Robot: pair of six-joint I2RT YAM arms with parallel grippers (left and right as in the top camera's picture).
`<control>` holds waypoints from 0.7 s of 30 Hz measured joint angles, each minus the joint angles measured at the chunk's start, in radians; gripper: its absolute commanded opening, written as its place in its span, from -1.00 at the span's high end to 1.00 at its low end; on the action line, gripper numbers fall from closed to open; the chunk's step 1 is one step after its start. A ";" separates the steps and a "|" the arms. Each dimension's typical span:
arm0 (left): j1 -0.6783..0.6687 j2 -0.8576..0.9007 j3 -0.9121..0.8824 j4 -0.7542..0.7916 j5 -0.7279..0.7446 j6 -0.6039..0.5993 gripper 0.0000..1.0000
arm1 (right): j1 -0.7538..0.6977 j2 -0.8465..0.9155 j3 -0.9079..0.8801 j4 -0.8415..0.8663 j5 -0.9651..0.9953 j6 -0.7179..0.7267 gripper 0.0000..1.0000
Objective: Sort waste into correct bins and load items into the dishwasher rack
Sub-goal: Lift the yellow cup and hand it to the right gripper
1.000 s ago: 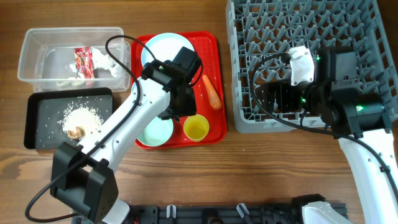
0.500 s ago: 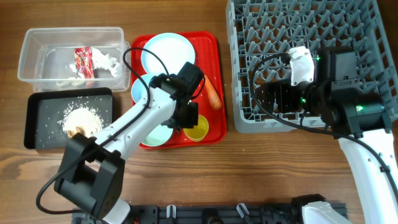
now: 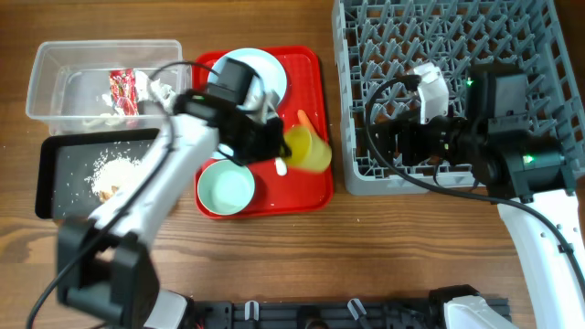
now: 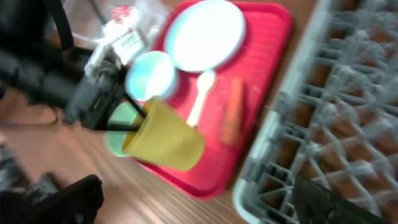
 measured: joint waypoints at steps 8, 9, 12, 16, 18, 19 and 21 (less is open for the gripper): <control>0.248 -0.142 0.022 0.178 0.685 0.012 0.92 | 0.000 0.095 0.000 0.284 -0.527 -0.053 -0.96; 0.247 -0.142 0.022 0.178 0.725 0.012 0.92 | 0.004 0.125 0.000 0.326 -0.622 -0.054 -0.93; 0.246 -0.142 0.022 0.177 0.756 0.012 0.92 | 0.033 0.172 0.000 0.373 -0.720 -0.054 -0.89; 0.246 -0.142 0.022 0.181 0.766 0.012 0.92 | 0.071 0.188 0.000 0.475 -0.779 -0.045 -0.89; 0.245 -0.142 0.022 0.186 0.777 0.012 0.92 | 0.080 0.188 0.000 0.506 -0.776 -0.027 -0.75; 0.237 -0.142 0.022 0.192 0.781 0.013 0.92 | 0.090 0.188 0.000 0.521 -0.768 -0.014 -0.73; 0.227 -0.142 0.022 0.196 0.788 0.015 0.92 | 0.106 0.188 0.000 0.538 -0.756 0.003 -0.72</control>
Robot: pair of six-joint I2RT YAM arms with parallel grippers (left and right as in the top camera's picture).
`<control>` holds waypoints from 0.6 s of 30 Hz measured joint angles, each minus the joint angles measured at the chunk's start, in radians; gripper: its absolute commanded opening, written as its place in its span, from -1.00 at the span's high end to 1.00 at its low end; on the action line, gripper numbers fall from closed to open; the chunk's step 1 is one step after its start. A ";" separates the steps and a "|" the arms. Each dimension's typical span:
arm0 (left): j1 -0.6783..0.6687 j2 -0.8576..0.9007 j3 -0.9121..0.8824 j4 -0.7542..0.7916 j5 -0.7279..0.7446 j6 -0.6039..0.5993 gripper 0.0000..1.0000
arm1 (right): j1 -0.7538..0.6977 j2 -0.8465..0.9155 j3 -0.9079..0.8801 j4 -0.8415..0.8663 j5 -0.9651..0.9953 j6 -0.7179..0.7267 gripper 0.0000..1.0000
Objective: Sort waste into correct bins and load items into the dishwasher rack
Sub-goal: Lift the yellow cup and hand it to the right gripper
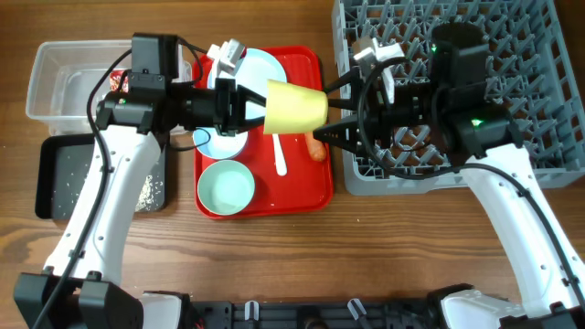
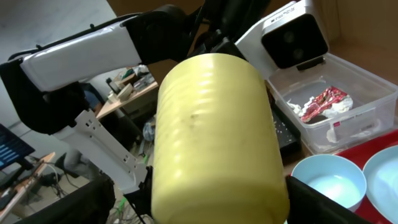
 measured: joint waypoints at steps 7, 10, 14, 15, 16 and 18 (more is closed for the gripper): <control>-0.001 0.000 0.000 0.003 0.001 0.000 0.92 | 0.019 0.003 0.000 0.021 0.054 0.031 -0.43; -0.001 0.000 0.000 0.003 -0.001 0.000 0.92 | 0.023 0.019 0.000 0.028 0.056 0.034 -0.44; -0.005 0.000 0.000 0.003 -0.015 0.000 0.92 | 0.044 0.044 0.000 0.050 0.045 0.034 -0.26; -0.005 0.000 0.000 0.003 -0.016 0.000 0.92 | 0.048 0.047 0.000 0.056 0.045 0.038 -0.13; -0.004 0.000 0.000 0.003 -0.018 0.004 0.92 | 0.048 0.047 0.000 0.061 0.046 0.043 -0.07; -0.004 0.000 0.000 0.006 -0.016 0.011 0.92 | 0.048 0.048 0.000 0.066 0.046 0.053 -0.05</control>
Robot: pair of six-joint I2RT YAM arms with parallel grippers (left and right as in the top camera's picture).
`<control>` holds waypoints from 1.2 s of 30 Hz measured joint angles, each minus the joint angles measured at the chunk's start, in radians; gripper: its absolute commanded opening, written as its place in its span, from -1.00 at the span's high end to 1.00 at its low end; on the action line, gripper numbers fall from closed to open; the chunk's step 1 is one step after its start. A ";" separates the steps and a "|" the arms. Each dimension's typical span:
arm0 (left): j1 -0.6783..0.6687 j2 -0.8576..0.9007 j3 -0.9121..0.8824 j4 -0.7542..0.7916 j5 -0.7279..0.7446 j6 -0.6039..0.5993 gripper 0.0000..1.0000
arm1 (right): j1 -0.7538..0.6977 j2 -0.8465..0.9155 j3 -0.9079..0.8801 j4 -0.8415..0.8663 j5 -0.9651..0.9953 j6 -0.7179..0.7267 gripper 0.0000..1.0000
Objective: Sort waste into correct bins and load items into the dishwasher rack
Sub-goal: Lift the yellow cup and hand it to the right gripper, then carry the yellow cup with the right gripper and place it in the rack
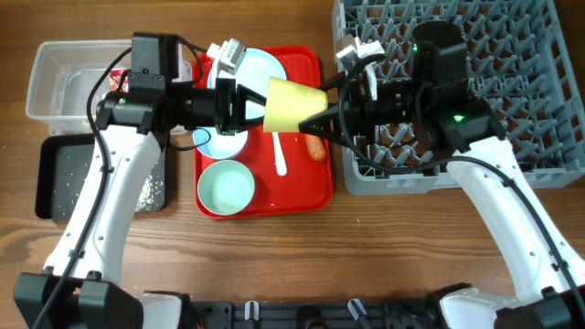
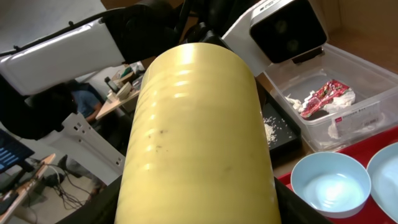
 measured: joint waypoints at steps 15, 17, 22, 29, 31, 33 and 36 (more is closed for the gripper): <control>-0.009 0.000 0.000 0.000 -0.101 -0.004 -0.09 | -0.367 0.001 0.001 -0.057 0.143 0.191 -0.12; -0.009 0.000 0.000 -0.008 -0.185 -0.005 -0.08 | -0.376 0.001 0.033 -0.196 0.261 0.209 -0.10; -0.009 0.000 0.000 -0.110 -0.493 -0.004 -0.03 | -0.358 -0.002 0.274 -0.606 0.690 0.160 -0.10; -0.009 0.000 0.001 -0.185 -0.759 -0.004 -0.04 | -0.164 0.035 0.406 -0.805 1.295 0.153 -0.13; -0.009 0.000 0.001 -0.196 -0.805 -0.004 -0.10 | -0.151 0.111 0.408 -0.836 1.336 0.153 -0.14; -0.009 0.000 0.001 -0.209 -0.871 -0.004 -0.11 | -0.151 0.223 0.409 -0.858 1.347 0.153 -0.14; -0.009 0.000 0.001 -0.219 -0.968 -0.004 -0.12 | -0.151 0.318 0.409 -0.861 1.304 0.148 -0.14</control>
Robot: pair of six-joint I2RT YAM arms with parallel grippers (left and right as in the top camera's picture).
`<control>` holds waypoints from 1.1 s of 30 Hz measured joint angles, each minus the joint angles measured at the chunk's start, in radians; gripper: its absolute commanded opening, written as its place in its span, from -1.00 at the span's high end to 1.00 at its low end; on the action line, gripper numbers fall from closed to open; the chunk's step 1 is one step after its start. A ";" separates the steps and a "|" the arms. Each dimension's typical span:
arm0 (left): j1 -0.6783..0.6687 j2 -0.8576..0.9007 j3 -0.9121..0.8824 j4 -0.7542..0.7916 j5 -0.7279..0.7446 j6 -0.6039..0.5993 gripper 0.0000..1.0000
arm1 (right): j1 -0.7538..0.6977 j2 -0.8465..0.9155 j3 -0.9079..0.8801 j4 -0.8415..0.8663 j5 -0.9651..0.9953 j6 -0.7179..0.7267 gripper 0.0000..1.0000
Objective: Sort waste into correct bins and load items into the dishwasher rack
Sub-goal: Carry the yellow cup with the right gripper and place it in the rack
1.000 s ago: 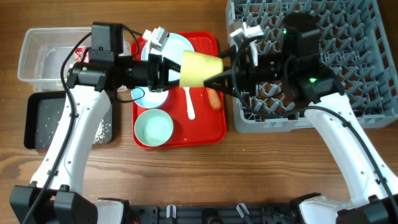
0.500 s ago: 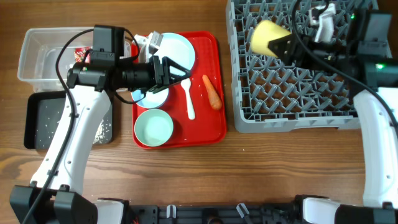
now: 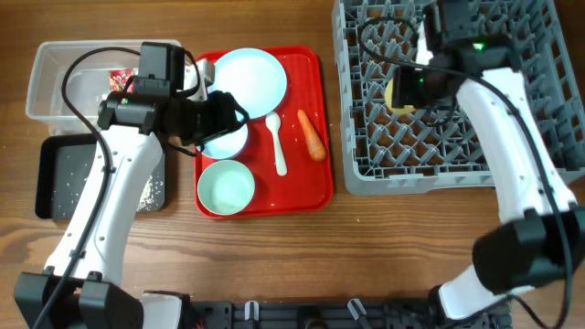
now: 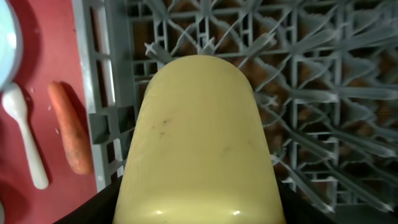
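Note:
The yellow cup [image 3: 399, 92] is held by my right gripper [image 3: 409, 88] over the left part of the grey dishwasher rack [image 3: 512, 137]. In the right wrist view the cup [image 4: 199, 137] fills the middle, with the gripper [image 4: 199, 214] shut on it and the rack's tines [image 4: 323, 93] beneath. My left gripper [image 3: 236, 114] hangs open and empty over the red tray [image 3: 306, 192], beside a small blue bowl [image 3: 224, 142]. On the tray lie a pale plate [image 3: 251, 73], a green bowl [image 3: 226, 187], a white spoon [image 3: 277, 146] and a carrot [image 3: 313, 135].
A clear bin [image 3: 55, 82] holding a red wrapper [image 3: 119, 82] stands at the back left. In front of it lies a black tray [image 3: 59, 174] with white crumbs. The carrot [image 4: 69, 127] and spoon [image 4: 25, 143] lie left of the rack's edge.
Both grippers were at the yellow cup above the tray. Now the right gripper alone holds it over the rack, and the left has let go and sits back over the small bowl.
First my left gripper held the yellow cup low over the tray while the right stood open by the rack. Then the cup was raised sideways between both arms, the right fingers open around it, then closing in. Now the right gripper has it above the rack.

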 measured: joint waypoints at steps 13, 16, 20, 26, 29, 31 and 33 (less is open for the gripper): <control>0.000 0.000 0.000 -0.020 -0.116 -0.020 -0.15 | -0.076 0.125 0.000 0.077 -0.041 -0.022 0.02; 0.000 0.000 0.000 -0.025 -0.116 -0.023 -0.15 | -0.077 0.126 0.000 0.072 -0.041 -0.026 0.05; 0.000 0.000 0.000 -0.029 -0.116 -0.023 -0.15 | -0.077 0.142 0.000 0.069 -0.053 -0.031 0.06; 0.000 0.000 0.000 -0.029 -0.116 -0.023 -0.16 | -0.077 0.143 0.010 -0.026 -0.071 -0.041 0.06; 0.000 0.000 0.000 -0.029 -0.116 -0.023 -0.17 | -0.078 0.138 0.069 -0.097 -0.072 -0.044 0.06; 0.000 0.000 0.000 -0.029 -0.117 -0.023 -0.17 | -0.077 0.133 0.142 -0.181 -0.075 -0.048 0.05; 0.000 0.000 0.000 -0.030 -0.116 -0.023 -0.17 | -0.077 0.122 0.187 -0.246 -0.075 -0.056 0.05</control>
